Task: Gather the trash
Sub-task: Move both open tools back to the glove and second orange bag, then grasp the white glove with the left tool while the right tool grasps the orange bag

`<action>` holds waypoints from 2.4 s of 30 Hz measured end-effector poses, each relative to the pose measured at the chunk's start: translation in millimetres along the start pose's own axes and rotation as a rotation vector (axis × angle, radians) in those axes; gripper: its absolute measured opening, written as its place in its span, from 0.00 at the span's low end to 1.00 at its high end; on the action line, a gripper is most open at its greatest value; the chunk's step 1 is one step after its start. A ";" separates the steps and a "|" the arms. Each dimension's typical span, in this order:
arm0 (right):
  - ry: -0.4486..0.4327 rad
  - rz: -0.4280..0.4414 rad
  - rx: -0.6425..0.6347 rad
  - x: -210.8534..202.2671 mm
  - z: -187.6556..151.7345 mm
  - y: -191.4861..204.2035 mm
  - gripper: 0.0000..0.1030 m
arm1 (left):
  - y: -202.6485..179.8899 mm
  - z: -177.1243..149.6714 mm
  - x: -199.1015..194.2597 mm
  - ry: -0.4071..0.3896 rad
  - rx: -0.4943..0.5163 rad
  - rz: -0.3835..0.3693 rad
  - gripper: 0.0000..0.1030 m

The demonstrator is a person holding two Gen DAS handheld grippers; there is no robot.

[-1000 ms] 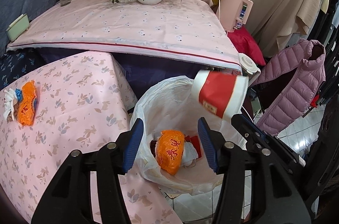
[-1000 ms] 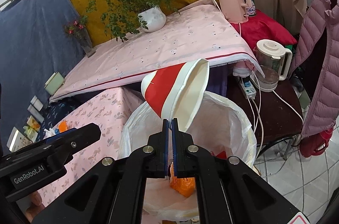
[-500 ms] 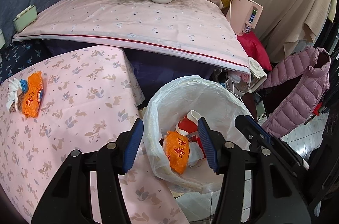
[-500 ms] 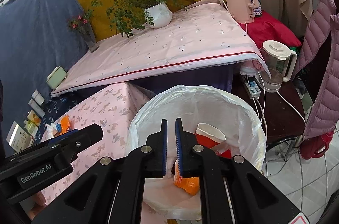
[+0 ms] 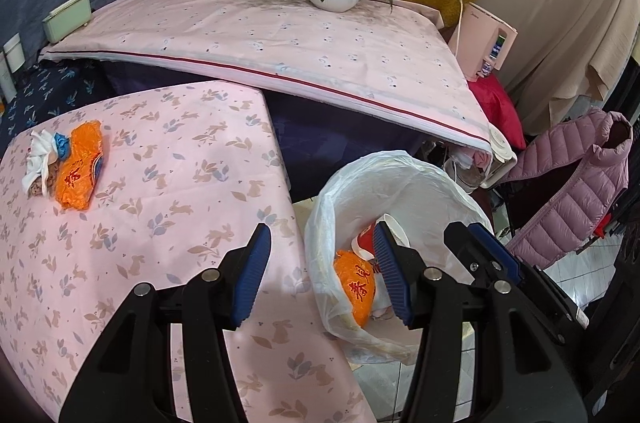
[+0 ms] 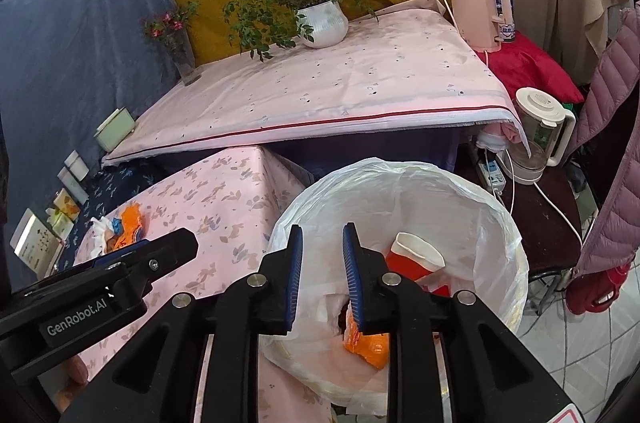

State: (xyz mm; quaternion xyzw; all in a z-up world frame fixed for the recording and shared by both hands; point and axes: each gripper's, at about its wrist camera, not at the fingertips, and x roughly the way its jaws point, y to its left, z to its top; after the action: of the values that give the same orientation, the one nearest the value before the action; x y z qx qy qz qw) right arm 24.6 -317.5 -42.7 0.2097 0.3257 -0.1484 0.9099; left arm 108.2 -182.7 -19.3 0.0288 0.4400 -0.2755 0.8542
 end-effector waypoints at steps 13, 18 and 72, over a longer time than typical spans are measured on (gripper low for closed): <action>0.019 0.019 -0.087 9.8 -4.3 46.9 0.35 | 54.1 -4.5 -7.3 -0.014 -0.097 0.054 0.49; 0.034 0.039 -0.126 15.5 -7.0 71.7 0.36 | 82.9 -5.9 -12.5 -0.027 -0.142 0.085 0.49; 0.332 0.194 -0.334 230.0 -45.5 344.5 0.59 | 403.3 54.8 47.3 -0.019 -0.549 0.246 0.51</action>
State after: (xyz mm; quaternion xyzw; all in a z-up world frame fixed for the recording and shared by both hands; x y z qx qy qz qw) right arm 311.6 -27.4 -127.0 0.1080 0.4692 0.0320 0.8759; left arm 370.3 121.8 -100.0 -0.1527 0.4834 -0.0408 0.8610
